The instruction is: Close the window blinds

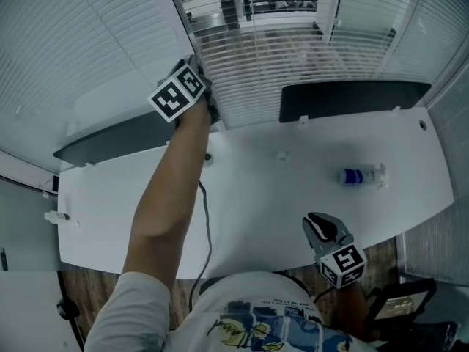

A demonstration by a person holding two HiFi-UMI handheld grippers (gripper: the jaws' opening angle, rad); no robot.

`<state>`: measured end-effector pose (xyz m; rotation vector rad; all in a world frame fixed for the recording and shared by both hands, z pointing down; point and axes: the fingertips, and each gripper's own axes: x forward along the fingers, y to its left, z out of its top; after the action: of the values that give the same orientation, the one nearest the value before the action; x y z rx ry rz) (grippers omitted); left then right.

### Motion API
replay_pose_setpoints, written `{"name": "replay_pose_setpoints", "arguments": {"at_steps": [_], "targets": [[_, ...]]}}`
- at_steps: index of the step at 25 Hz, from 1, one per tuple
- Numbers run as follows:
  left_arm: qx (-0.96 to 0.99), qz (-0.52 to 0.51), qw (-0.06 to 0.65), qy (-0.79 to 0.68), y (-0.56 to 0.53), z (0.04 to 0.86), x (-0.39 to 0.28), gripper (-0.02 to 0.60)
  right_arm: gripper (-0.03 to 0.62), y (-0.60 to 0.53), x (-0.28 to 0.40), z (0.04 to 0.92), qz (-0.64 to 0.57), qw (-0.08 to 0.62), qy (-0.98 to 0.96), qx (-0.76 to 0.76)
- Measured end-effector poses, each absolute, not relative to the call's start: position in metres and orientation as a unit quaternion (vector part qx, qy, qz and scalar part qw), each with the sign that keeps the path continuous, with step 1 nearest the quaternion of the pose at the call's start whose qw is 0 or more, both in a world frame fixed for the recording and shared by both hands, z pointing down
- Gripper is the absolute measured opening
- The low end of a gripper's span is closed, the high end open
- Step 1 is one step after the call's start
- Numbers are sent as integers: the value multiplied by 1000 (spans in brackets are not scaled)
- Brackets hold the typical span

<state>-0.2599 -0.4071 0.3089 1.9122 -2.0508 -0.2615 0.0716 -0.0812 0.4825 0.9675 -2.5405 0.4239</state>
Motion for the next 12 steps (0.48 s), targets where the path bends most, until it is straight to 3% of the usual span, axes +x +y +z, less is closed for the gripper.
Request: {"name": "replay_pose_setpoints", "arguments": {"at_steps": [4,7,12], "targets": [[673,-5,89,-734,-406,310,-258,141,46,-81,72,483,151,194,-906,344],[672,75,25,-736,-406,311,-259,184,46,-81,73,484,151,197,-905,346],[663,222,-127,-703,-402,308,-254,199,46,-82,73,484,151,197,-904,348]]}}
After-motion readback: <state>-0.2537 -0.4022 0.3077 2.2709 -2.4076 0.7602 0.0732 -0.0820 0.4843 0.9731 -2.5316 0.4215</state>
